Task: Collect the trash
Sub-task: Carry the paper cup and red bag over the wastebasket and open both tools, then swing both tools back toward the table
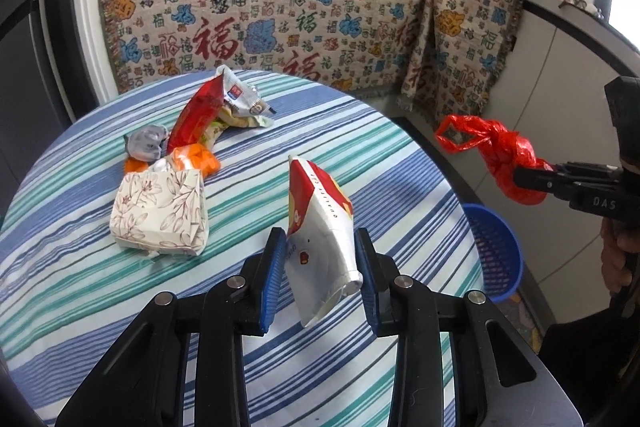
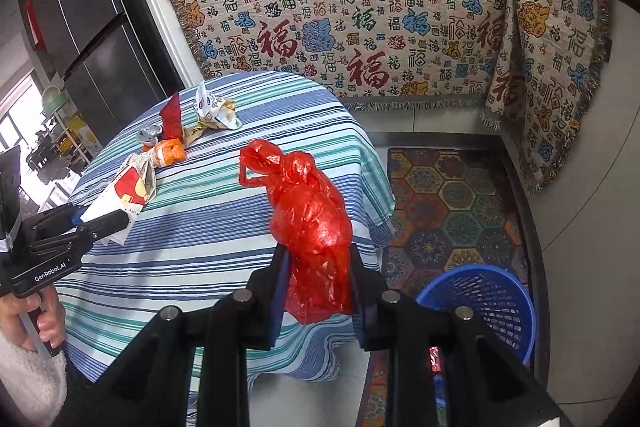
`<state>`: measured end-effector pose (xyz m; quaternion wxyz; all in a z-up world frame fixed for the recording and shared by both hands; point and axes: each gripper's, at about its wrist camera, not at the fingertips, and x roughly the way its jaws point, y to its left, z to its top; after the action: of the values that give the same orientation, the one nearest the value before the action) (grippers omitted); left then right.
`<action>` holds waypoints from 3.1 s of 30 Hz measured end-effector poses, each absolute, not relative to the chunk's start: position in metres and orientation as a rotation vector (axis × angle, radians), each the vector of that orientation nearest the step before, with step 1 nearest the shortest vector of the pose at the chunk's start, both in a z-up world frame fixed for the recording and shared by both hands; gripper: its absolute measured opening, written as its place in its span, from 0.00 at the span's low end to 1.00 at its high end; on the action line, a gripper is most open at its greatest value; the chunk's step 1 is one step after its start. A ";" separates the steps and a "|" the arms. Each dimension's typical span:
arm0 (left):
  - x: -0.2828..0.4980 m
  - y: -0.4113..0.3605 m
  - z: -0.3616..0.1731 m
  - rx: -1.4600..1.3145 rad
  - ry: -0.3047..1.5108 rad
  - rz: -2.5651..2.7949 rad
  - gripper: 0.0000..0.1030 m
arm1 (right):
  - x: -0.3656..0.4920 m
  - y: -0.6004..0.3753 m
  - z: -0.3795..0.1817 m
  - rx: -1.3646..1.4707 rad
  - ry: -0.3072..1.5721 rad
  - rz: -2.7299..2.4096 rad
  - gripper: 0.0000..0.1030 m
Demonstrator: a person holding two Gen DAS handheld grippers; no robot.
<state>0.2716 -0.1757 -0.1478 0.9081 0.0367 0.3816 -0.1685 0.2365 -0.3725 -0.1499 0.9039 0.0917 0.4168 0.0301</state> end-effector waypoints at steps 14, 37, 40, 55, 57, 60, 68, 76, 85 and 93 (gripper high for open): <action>0.272 -0.193 -0.142 0.085 0.784 -0.368 0.33 | 0.226 -0.388 -0.145 0.218 0.842 0.019 0.26; 0.268 -0.432 -0.160 0.113 0.869 -0.804 0.34 | 0.136 -0.548 -0.195 0.362 0.920 -0.345 0.26; 0.272 -0.456 -0.173 0.125 0.883 -0.807 0.34 | 0.130 -0.564 -0.211 0.382 0.945 -0.357 0.26; 0.297 -0.502 -0.220 0.181 0.939 -0.809 0.46 | 0.148 -0.609 -0.252 0.516 0.971 -0.340 0.29; 0.301 -0.507 -0.224 0.181 0.941 -0.812 0.50 | 0.150 -0.611 -0.254 0.535 0.964 -0.338 0.33; 0.306 -0.512 -0.229 0.182 0.938 -0.817 0.53 | 0.151 -0.617 -0.258 0.568 0.945 -0.346 0.49; 0.320 -0.522 -0.239 0.173 0.948 -0.820 0.74 | 0.146 -0.629 -0.247 0.598 0.884 -0.375 0.49; 0.310 -0.501 -0.216 0.156 0.919 -0.817 0.77 | 0.142 -0.627 -0.217 0.518 0.802 -0.413 0.49; 0.248 -0.369 -0.162 0.210 0.808 -0.696 0.95 | 0.170 -0.548 -0.167 0.316 0.711 -0.304 0.54; 0.237 -0.209 -0.172 0.215 0.849 -0.414 0.95 | 0.223 -0.390 -0.164 0.072 0.740 -0.015 0.55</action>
<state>0.2370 -0.2085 -0.1715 0.8849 0.1034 0.4083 -0.1988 0.2228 -0.3899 -0.1635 0.9316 0.0349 0.3618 -0.0075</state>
